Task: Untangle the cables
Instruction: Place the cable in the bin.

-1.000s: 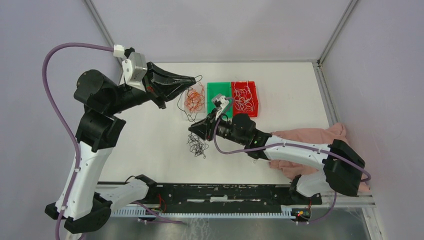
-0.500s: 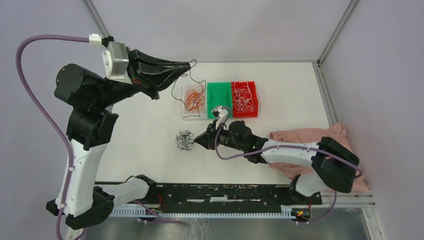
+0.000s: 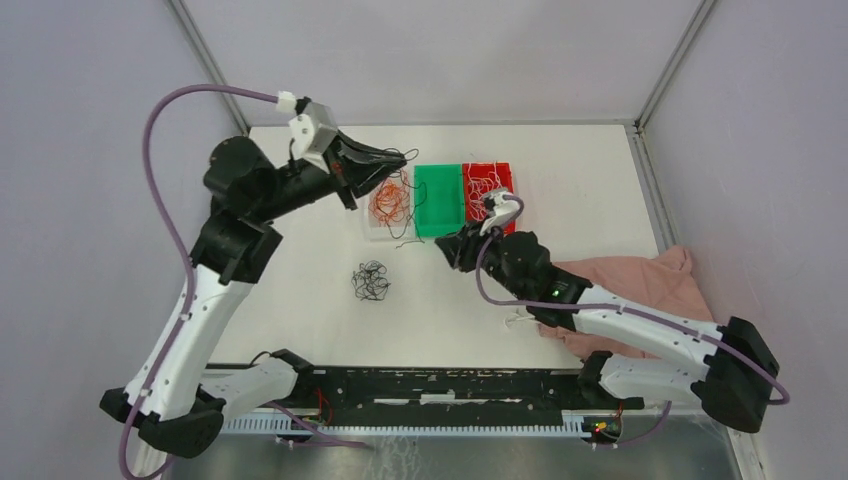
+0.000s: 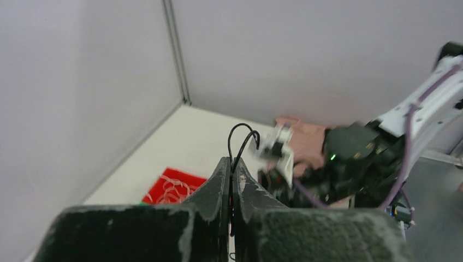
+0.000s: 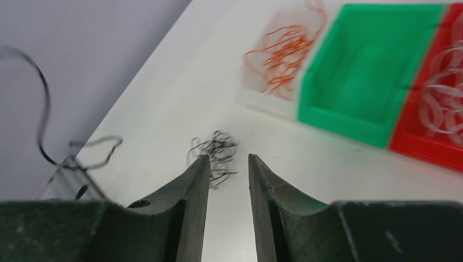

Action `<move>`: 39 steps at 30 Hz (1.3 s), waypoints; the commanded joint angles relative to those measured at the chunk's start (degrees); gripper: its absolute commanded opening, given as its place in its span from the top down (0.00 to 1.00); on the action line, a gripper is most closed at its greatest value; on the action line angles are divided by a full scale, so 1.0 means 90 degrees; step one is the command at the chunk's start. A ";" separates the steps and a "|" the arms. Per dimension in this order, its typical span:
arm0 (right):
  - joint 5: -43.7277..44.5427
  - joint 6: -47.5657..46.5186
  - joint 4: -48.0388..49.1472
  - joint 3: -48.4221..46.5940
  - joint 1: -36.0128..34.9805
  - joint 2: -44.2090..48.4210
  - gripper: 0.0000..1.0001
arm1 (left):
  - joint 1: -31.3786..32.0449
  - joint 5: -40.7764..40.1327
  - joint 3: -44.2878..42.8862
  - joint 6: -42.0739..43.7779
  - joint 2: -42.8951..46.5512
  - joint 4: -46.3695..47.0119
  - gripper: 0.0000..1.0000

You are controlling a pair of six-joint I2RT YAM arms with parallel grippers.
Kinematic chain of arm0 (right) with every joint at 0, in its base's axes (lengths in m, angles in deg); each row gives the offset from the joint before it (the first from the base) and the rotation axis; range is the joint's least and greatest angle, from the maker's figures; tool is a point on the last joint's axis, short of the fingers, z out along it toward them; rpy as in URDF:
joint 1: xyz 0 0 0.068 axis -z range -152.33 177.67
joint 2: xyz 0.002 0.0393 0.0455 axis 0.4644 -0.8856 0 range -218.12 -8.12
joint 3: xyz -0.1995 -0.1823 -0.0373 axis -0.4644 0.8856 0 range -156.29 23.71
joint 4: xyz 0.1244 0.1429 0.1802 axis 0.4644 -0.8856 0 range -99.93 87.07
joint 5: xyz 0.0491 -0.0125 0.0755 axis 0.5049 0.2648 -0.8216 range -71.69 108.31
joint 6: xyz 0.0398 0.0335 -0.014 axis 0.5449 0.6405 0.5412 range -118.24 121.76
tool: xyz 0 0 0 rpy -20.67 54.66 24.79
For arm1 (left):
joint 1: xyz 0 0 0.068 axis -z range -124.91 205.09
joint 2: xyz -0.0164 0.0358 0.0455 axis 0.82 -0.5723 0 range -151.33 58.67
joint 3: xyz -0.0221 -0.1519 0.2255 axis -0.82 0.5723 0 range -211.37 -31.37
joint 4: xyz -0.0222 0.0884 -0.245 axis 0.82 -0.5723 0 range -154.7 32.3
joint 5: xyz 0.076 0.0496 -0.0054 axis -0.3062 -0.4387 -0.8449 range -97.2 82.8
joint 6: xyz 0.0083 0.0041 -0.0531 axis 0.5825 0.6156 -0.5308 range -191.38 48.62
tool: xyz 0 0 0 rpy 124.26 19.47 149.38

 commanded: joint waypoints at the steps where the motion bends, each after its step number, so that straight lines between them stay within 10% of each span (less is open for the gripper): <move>1: 0.2074 -0.0391 -0.1564 -0.0485 0.0432 0.0641 0.61 | 0.0019 -0.0792 0.0936 0.0255 -0.0191 0.0654 0.97; 9: 0.3482 -0.0618 -0.2437 -0.0729 0.1037 0.0958 0.59 | 0.0025 -0.1610 0.1177 0.0260 -0.1698 0.1484 0.97; 25: 0.3335 -0.0938 -0.2001 -0.0591 0.1546 0.0714 0.59 | 0.0016 -0.2323 -0.1424 0.0811 -0.5282 0.1812 0.97; 39: 0.2844 -0.0835 -0.1961 -0.0547 0.1980 0.0478 0.61 | 0.0128 -0.2988 -0.0670 0.1959 -0.5864 0.1007 0.97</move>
